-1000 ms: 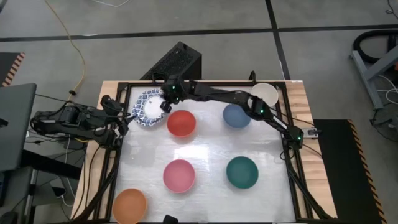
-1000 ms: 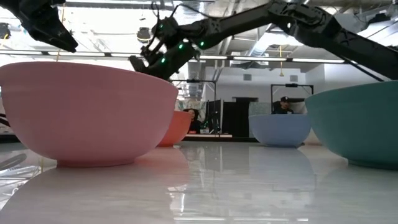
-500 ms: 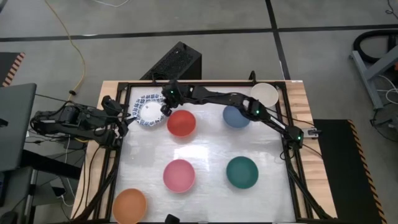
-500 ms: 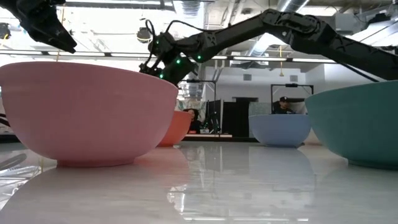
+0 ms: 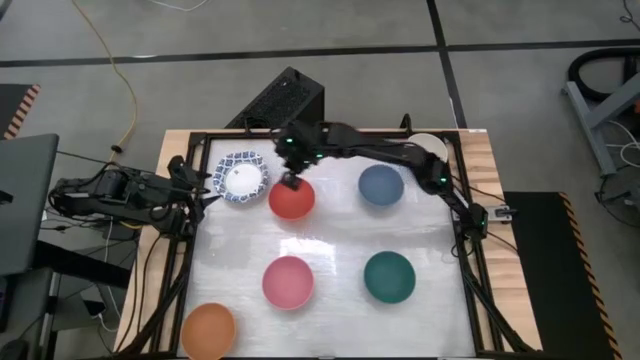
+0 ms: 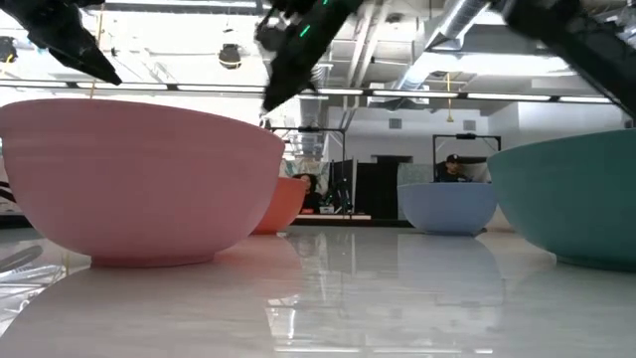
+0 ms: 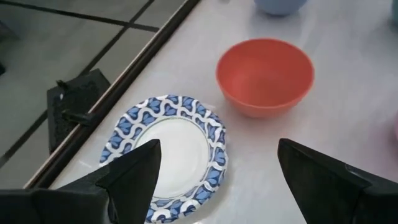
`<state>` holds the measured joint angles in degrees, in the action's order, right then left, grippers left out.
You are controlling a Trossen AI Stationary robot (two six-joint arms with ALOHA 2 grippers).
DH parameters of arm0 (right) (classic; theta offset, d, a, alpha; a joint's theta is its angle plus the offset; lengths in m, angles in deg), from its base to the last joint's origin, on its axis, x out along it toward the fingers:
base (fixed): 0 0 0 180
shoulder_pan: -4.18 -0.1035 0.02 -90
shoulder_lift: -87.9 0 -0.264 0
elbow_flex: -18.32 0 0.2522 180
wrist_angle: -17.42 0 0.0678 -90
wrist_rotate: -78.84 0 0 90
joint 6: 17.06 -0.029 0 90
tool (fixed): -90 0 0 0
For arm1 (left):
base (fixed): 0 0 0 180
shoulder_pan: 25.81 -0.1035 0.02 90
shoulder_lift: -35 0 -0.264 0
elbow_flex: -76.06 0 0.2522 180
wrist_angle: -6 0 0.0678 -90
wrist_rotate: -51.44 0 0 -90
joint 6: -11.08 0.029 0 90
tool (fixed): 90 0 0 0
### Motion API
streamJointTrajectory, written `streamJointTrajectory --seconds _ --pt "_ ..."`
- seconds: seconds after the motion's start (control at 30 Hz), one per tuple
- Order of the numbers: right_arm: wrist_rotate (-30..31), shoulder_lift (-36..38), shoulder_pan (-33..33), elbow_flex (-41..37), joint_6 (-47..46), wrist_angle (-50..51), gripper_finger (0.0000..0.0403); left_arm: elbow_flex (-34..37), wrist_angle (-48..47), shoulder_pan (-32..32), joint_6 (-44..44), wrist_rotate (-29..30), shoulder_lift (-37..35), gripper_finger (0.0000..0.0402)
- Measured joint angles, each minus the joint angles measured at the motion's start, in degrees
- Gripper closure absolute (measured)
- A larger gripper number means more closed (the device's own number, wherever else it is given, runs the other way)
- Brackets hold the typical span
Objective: Nest bowls inside each other
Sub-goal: Stack the white bowl on top of the white pattern bowl
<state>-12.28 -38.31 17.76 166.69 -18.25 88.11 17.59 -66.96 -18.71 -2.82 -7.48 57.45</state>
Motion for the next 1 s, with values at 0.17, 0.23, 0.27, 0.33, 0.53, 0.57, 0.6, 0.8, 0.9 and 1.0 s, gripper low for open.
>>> streamJointTrajectory --seconds 0.17,0.23,0.27,0.33,0.53,0.57,0.6,0.8,0.9,1.0 --pt "0.04 9.28 -3.51 0.00 2.60 17.78 0.0389 0.00 3.23 0.00 0.18 -0.71 -0.01 0.0088" --pt "0.08 12.89 -5.68 0.00 2.99 21.87 0.0387 0.00 5.75 0.00 0.87 -0.85 -0.01 0.0088" --pt "0.21 14.92 -6.88 0.00 3.11 23.73 0.0387 0.00 7.02 0.00 1.65 -1.17 0.00 0.0088" --pt "1.33 18.49 -9.55 0.00 2.90 26.71 0.0387 0.00 10.12 0.00 3.57 -2.84 -0.01 0.0088" --pt "13.53 28.84 -19.23 -1.03 -3.19 30.69 0.0386 0.00 21.03 0.00 5.90 -12.86 0.01 0.0088" --pt "16.87 30.86 -21.21 -2.10 -4.59 30.72 0.0386 0.00 22.28 0.01 5.90 -14.63 0.01 0.0088" --pt "20.19 33.05 -23.28 -3.70 -6.37 30.71 0.0386 0.00 23.20 0.02 5.85 -16.16 0.01 0.0088" --pt "40.64 47.73 -34.26 -24.42 -20.24 28.58 0.0386 0.00 24.12 0.02 5.41 -18.32 0.01 0.0088" --pt "44.84 56.80 -37.83 -40.18 -24.10 20.24 0.0386 0.00 25.00 0.02 4.04 -18.33 0.01 0.0088" --pt "44.38 65.51 -38.42 -55.92 -23.33 4.00 0.0386 0.00 27.08 0.02 3.26 -18.33 0.01 0.0088"
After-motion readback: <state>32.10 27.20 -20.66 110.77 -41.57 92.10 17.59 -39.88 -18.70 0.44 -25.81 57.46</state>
